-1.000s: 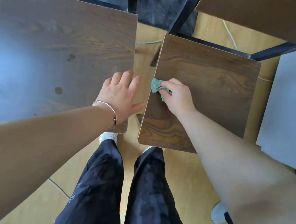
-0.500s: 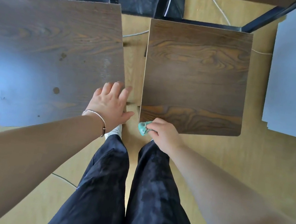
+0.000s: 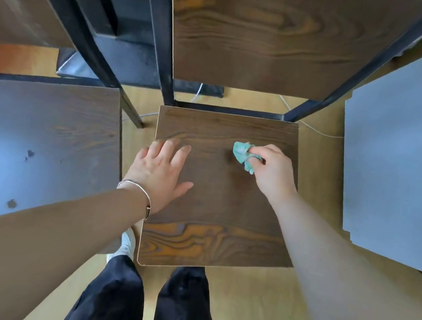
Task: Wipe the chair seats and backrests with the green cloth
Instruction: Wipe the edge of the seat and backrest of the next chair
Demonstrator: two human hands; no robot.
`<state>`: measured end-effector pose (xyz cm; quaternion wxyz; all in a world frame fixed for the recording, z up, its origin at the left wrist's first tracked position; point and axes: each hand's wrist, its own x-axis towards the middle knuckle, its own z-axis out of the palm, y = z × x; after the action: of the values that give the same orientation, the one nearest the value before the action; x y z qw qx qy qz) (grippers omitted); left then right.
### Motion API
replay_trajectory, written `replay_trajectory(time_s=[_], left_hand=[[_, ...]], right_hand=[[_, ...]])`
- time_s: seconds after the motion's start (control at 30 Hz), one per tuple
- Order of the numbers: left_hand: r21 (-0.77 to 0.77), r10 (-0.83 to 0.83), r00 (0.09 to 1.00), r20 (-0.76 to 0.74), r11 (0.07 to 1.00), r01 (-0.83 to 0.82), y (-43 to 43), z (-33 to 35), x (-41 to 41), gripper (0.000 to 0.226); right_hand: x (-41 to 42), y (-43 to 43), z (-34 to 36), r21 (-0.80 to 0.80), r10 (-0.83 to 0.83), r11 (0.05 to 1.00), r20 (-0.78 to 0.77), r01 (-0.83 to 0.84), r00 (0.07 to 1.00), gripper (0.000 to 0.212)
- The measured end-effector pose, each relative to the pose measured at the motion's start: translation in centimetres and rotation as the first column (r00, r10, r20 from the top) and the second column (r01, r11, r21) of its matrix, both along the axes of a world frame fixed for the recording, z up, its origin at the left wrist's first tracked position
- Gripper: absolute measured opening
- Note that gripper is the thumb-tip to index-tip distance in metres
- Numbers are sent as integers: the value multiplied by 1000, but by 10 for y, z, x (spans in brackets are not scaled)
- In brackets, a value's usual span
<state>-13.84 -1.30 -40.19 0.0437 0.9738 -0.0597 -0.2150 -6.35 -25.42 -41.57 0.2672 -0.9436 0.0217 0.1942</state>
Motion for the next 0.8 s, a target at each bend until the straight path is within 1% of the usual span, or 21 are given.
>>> replay_trajectory(time_s=[0.13, 0.23, 0.33, 0.57, 0.67, 0.73, 0.8], left_hand=[[-2, 34, 999, 28, 999, -34, -20, -10, 36, 78], [-9, 62, 998, 30, 998, -62, -34, -18, 55, 77], [-17, 84, 996, 36, 996, -83, -47, -25, 70, 77], [-2, 84, 996, 38, 996, -84, -71, -35, 87, 77], [-13, 81, 996, 20, 997, -81, -78, -37, 88, 77], [-12, 71, 997, 8, 997, -71, -81, -39, 87, 77], [-17, 71, 997, 4, 997, -71, -82, -40, 87, 77]], right_hand=[[63, -22, -4, -28, 30, 999, 43, -29, 999, 27], [95, -28, -8, -14, 101, 995, 78, -100, 992, 26], [117, -29, -12, -51, 196, 980, 107, -191, 975, 28], [140, -31, -27, -95, 318, 945, 33, -314, 948, 31], [143, -32, -29, -113, 304, 947, 11, -301, 953, 35], [147, -31, -32, -115, 286, 952, -6, -285, 958, 34], [151, -29, -34, -160, 295, 942, -27, -296, 955, 35]])
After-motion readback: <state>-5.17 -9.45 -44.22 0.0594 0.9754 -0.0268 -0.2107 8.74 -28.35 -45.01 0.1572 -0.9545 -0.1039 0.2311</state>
